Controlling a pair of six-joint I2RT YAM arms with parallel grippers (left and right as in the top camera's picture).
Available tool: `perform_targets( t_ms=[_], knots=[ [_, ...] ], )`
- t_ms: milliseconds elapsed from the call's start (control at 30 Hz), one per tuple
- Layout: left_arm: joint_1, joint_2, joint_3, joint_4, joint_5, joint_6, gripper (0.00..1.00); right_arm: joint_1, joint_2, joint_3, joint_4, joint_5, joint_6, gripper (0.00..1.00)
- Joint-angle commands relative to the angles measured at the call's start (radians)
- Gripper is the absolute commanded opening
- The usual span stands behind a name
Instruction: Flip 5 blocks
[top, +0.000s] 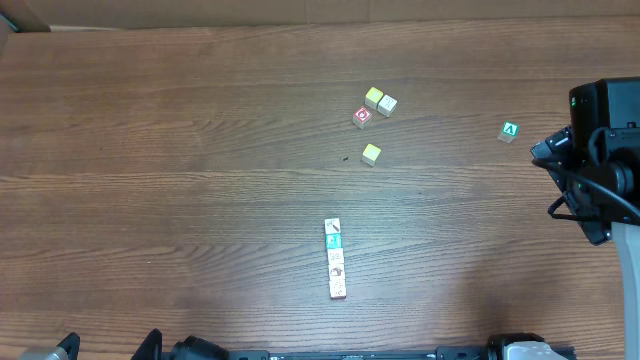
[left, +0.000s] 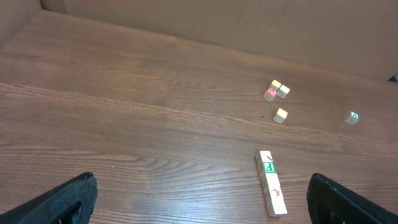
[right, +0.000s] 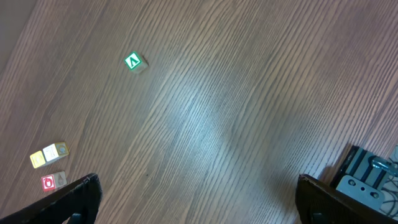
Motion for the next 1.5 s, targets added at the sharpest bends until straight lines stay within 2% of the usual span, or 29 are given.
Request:
perform_targets(
  t_ms=[0, 633, 733, 800, 967, 1033, 1267, 1467],
  knots=[
    [0.004, -0.001, 0.002, 0.001, -0.003, -0.002, 1.00, -0.005, -0.007, 0.023, 0.002, 0.014, -0.001, 1.00],
    [0.004, -0.001, 0.001, -0.004, -0.001, -0.003, 1.00, -0.005, -0.007, 0.023, 0.002, 0.014, -0.001, 1.00],
    [0.005, -0.001, -0.005, 0.036, 0.031, -0.028, 1.00, -0.005, -0.007, 0.023, 0.002, 0.014, -0.001, 1.00],
    [0.012, -0.003, -0.021, 0.113, 0.045, 0.006, 1.00, -0.005, -0.007, 0.023, 0.002, 0.014, -0.001, 1.00],
    [0.095, -0.037, -0.128, 0.400, 0.289, 0.398, 1.00, -0.005, -0.007, 0.023, 0.002, 0.014, -0.001, 1.00],
    [0.139, -0.066, -0.206, 0.507, 0.393, 0.489, 1.00, -0.005, -0.007, 0.023, 0.002, 0.014, -0.001, 1.00],
    [0.246, -0.228, -0.595, 0.906, 0.573, 0.493, 1.00, -0.005, -0.007, 0.023, 0.002, 0.014, -0.001, 1.00],
    [0.263, -0.357, -0.952, 1.294, 0.576, 0.470, 1.00, -0.005, -0.007, 0.023, 0.002, 0.014, -0.001, 1.00]
  ],
)
